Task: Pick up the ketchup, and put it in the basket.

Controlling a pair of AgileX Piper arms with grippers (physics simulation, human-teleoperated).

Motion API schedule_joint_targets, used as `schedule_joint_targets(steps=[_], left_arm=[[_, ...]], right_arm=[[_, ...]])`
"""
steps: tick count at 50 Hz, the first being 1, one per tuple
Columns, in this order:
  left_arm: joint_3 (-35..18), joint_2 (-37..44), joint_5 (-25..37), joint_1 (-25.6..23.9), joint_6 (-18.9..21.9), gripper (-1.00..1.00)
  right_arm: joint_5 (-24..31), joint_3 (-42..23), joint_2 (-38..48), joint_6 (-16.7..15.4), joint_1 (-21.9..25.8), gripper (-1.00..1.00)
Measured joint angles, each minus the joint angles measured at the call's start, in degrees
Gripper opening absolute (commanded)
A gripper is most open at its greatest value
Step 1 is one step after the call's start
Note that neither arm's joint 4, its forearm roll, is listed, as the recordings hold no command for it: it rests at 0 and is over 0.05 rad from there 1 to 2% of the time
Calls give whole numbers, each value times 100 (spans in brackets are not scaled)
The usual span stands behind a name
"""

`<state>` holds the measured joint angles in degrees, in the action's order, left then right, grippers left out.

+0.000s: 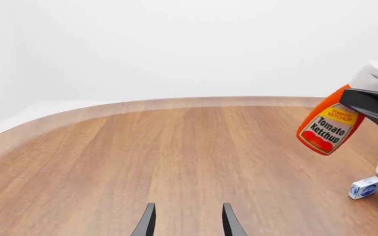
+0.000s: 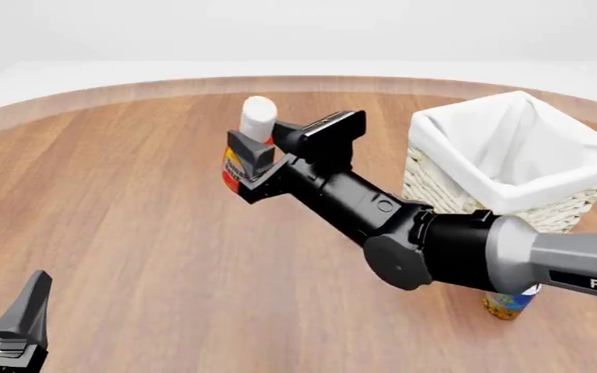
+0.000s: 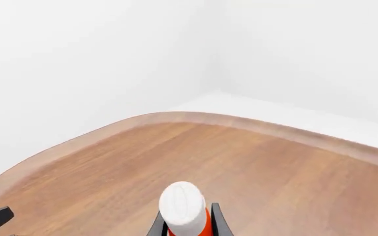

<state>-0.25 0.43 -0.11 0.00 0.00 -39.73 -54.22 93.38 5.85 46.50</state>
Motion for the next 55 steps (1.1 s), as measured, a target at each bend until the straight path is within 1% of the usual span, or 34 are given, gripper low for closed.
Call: schedule_joint_targets(steps=[16,22,36,47,55], left_arm=[[0,0,0,0,0,100],[0,0,0,0,0,100],[0,0,0,0,0,100],[0,0,0,0,0,100],[0,0,0,0,0,100]], right_arm=[[-195,442,-575,-218,-658,-100],[-257,623,-794,-252,-935,-100],[-536,1185,-1472,-227,-1733,-100],[-668,1560,-1990,-124,-2437,-100],[-719,1795,-2327,-106,-2918,-100]])
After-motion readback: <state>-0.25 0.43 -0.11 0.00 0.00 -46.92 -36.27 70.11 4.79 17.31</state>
